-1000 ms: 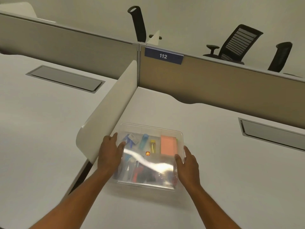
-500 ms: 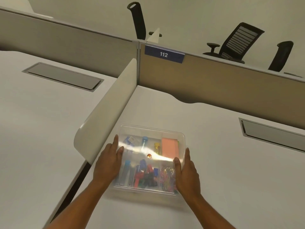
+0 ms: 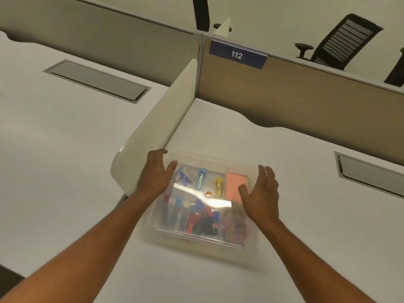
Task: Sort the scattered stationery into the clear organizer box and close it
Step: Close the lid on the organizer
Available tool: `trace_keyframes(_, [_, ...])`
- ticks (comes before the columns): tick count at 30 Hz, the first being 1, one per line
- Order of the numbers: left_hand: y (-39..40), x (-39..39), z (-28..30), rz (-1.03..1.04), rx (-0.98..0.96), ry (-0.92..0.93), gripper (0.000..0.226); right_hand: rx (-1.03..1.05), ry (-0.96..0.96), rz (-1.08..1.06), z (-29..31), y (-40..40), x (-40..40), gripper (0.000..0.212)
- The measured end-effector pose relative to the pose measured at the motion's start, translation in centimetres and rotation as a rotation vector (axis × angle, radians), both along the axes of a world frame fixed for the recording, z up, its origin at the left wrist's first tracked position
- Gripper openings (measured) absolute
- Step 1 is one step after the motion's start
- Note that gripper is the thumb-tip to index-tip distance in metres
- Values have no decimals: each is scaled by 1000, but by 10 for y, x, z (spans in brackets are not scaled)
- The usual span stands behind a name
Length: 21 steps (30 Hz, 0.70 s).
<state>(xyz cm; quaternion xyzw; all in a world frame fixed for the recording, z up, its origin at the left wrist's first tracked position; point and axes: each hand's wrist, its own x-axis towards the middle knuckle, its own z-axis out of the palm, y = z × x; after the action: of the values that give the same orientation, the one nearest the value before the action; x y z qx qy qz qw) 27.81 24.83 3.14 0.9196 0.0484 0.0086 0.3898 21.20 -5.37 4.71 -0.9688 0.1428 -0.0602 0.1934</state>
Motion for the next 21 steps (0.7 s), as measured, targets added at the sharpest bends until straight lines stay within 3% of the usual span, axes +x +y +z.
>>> trace_keyframes(4, [-7,34,6,-121,-32,-18,39,-40,85,148,-5,-7,39,69])
trace_keyframes(7, [-14,48,4,-59,-125,53,34,31,147,165,-10,-8,49,63])
trace_keyframes(13, [-15,57,-13,84,-510,164,25,-32,125,181,-23,-11,52,72])
trace_keyframes(21, [-14,58,-20,95,-414,146,30,-102,118,171,-26,-8,54,73])
